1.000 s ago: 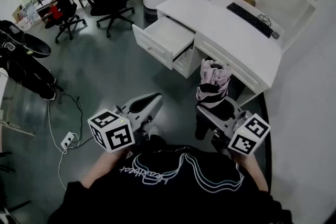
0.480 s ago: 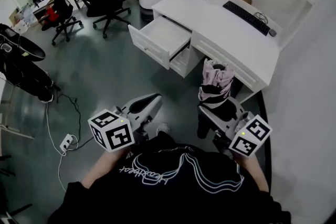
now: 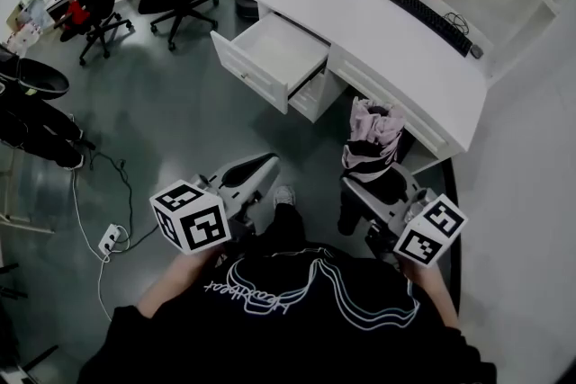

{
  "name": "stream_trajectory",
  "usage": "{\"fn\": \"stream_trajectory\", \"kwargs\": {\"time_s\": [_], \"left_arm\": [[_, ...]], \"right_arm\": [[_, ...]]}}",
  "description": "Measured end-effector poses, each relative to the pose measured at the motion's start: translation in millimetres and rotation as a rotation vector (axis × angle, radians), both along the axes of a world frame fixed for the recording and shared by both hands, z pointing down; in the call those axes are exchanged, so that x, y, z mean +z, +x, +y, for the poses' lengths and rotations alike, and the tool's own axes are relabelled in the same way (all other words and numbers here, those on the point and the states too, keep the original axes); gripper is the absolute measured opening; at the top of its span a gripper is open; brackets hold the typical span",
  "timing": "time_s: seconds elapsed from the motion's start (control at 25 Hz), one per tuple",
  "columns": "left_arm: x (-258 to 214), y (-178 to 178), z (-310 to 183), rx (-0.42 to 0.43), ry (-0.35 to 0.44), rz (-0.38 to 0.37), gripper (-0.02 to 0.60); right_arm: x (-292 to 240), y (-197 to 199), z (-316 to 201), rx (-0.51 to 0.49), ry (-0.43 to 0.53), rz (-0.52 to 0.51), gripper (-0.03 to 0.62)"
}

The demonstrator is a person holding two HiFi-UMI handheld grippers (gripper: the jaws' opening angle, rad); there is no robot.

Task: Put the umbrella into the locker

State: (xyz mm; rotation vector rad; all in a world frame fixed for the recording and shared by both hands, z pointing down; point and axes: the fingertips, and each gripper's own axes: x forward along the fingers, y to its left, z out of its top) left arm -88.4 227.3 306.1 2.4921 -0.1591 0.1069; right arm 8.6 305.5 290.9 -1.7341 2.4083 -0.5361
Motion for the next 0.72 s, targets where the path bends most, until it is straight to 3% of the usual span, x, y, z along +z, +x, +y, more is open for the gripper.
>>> {"fn": "stream_trajectory", "kwargs": {"time_s": [0.4, 0.72], "left_arm": [[21.5, 69.1, -103.6, 0.037, -0.062, -0.066, 0.012], [46.9, 108.7, -200.3, 0.014, -0.142, -0.087, 0.012]], "right_arm": [[21.4, 69.0, -98.5, 0.045, -0.062, -0.067, 0.255], [43.7, 111.7, -192.2, 0.044, -0.142, -0.102, 0.255]]}}
